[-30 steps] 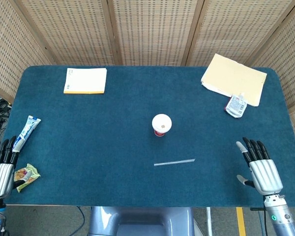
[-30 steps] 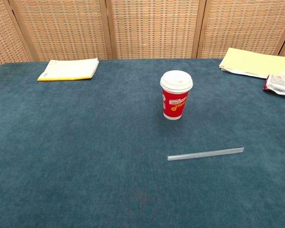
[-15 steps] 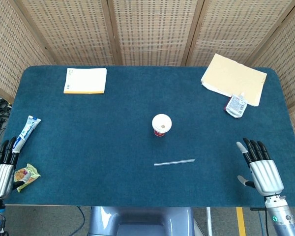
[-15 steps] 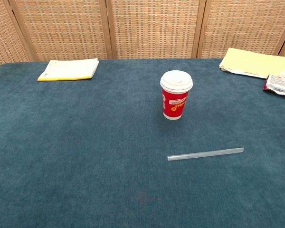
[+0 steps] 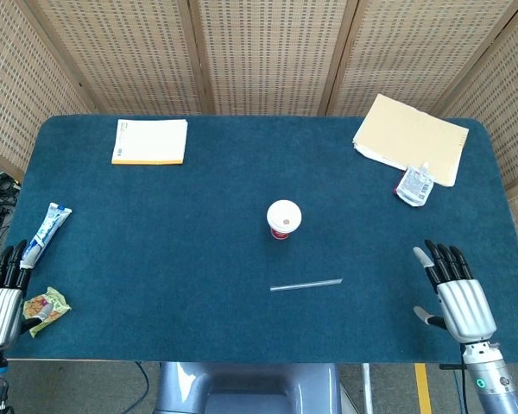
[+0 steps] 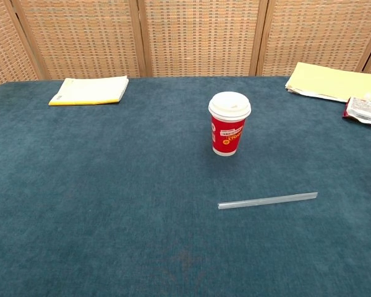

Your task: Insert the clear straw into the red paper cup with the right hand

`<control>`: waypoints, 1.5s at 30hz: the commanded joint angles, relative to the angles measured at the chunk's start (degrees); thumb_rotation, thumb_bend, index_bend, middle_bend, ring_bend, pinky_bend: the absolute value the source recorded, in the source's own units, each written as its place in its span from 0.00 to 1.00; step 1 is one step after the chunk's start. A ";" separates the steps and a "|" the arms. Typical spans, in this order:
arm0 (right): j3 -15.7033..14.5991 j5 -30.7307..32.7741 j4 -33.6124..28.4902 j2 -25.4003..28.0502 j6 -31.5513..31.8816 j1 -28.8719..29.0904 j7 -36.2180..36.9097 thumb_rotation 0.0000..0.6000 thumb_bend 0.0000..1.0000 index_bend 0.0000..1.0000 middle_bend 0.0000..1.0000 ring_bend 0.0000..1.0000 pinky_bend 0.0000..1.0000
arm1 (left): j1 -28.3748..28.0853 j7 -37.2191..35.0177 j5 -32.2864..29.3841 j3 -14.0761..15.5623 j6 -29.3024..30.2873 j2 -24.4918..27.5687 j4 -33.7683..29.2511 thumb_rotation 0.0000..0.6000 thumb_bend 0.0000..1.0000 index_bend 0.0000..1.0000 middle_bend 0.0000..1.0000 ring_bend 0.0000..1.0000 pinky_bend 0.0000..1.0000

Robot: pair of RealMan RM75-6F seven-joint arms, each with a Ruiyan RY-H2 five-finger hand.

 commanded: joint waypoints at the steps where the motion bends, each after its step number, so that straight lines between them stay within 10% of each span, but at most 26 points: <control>1: 0.85 -1.15 0.88 -1.74 1.77 0.26 2.05 1.00 0.20 0.21 0.00 0.00 0.00 | 0.05 -0.34 -0.24 -0.15 0.03 0.16 -0.01 1.00 0.05 0.00 0.00 0.00 0.00; 7: 2.69 -2.61 2.15 -5.62 3.13 2.04 4.34 1.00 0.21 0.48 0.13 0.00 0.00 | -0.11 -0.79 -0.60 -0.34 -0.37 0.24 0.15 1.00 0.05 0.00 0.00 0.00 0.00; 45: 4.75 7.98 5.61 -27.83 -18.56 16.31 -4.98 1.00 0.46 0.50 0.13 0.00 0.00 | -1.28 -5.00 -3.55 -1.05 -3.68 0.71 1.66 1.00 0.05 0.00 0.00 0.00 0.00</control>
